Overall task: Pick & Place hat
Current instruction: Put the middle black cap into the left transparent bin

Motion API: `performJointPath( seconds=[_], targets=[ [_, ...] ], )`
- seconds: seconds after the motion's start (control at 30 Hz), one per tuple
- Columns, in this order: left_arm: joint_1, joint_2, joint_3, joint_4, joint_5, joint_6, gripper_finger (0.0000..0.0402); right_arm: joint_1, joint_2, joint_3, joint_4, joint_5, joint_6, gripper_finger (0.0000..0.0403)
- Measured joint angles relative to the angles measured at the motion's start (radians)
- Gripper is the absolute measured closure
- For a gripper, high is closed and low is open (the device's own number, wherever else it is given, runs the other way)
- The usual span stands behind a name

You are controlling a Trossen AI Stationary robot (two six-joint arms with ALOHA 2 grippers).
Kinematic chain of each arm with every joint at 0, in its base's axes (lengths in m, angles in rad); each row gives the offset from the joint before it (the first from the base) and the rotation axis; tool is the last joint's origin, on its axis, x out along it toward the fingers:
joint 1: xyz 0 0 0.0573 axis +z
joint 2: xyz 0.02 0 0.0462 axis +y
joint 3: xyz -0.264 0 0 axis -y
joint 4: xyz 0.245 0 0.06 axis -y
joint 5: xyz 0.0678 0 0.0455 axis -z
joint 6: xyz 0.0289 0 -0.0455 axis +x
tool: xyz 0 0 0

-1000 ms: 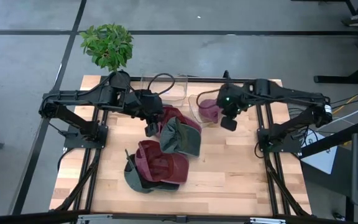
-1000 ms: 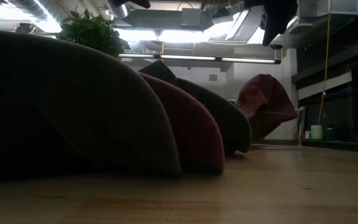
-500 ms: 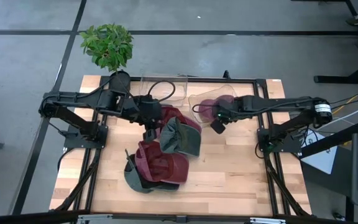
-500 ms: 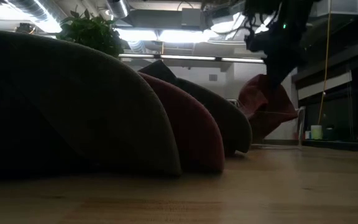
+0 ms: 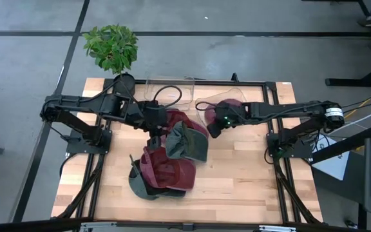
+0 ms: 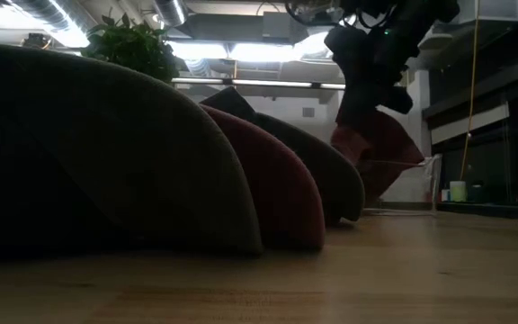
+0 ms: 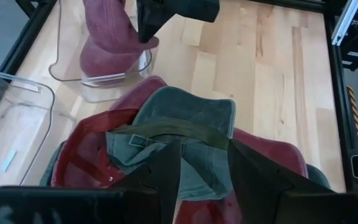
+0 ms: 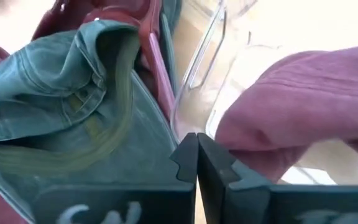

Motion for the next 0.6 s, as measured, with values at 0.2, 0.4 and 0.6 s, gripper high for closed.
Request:
performJointPath(
  seconds=[0.2,0.4,0.6],
  targets=[
    [0.0,0.0,0.0,-0.006,0.01,0.01,0.0274,0.0,0.0,0.013,-0.008,-0.16,0.05,0.0396],
    [0.0,0.0,0.0,-0.015,0.046,0.136,0.0274,0.057,0.0,0.129,0.001,-0.172,0.02,0.0396],
    [0.003,0.0,0.0,-0.015,0.016,0.224,0.0274,0.152,0.0,0.249,0.026,-0.147,-0.112,0.0396]
  ],
)
